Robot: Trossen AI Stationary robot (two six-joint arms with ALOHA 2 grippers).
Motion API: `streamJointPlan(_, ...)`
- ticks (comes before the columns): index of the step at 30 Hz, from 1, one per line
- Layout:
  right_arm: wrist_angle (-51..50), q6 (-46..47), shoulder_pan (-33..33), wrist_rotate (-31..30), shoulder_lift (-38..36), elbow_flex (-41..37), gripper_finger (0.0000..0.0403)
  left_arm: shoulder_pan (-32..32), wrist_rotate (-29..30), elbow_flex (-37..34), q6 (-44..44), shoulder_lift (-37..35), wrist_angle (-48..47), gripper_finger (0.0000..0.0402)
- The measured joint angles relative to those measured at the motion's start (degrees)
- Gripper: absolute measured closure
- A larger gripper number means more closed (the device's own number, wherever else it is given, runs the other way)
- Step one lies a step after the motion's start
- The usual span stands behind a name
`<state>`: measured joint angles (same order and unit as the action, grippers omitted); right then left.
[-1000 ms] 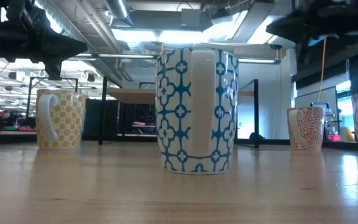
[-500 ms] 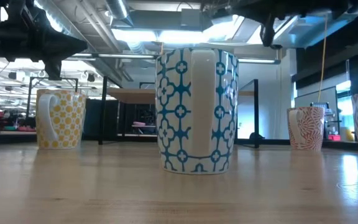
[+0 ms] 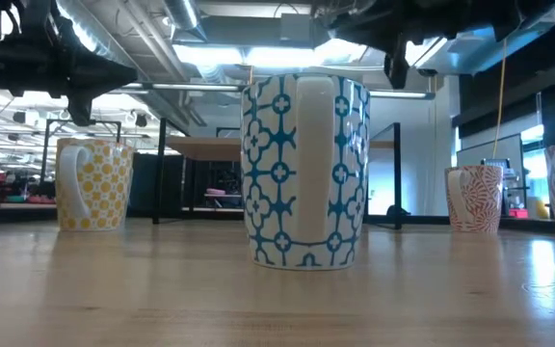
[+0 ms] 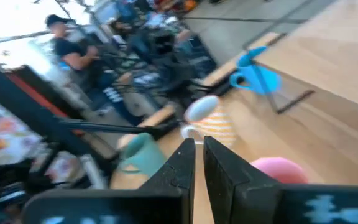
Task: Place coffee mugs
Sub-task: Put the pink mug on the shelf
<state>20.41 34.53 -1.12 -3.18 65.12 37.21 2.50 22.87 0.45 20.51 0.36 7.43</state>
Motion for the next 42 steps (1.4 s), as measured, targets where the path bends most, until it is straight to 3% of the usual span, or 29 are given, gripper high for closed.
streamJointPlan(2,0.25,-3.17,2.03,-5.42,1.45,0.07,0.0368,-0.01,2.99,0.0,0.45,0.0,-1.33,0.0392)
streamJointPlan(6,0.7,-7.05,5.39,-13.01,5.04,0.04,0.0317,-0.02,3.58,0.0,1.02,0.0,-1.78,0.0392)
streamJointPlan(10,0.09,-8.18,5.76,-12.23,8.64,0.04,0.0259,-0.02,3.33,0.0,0.06,0.0,-1.87,0.0392)
streamJointPlan(14,-0.62,-6.61,6.08,-9.36,11.39,0.01,0.0227,-0.02,3.27,0.0,-0.07,0.0,-1.86,0.0392)
streamJointPlan(22,-0.44,-7.69,9.84,-7.27,19.3,0.02,0.0219,-0.02,3.22,0.0,-0.11,0.0,-1.91,0.0392)
streamJointPlan(28,6.8,-7.88,9.74,-7.68,27.46,0.56,0.0219,-0.02,3.22,0.0,-0.11,0.0,-2.28,0.0392)
streamJointPlan(34,7.32,-8.05,9.79,-4.7,35.06,5.12,0.0219,0.0,3.18,0.0,-0.13,0.0,-2.7,0.0392)
streamJointPlan(42,7.54,-10.91,9.72,-6.14,42.14,11.08,0.0219,0.0,3.2,0.0,-0.13,0.0,-2.79,0.0392)
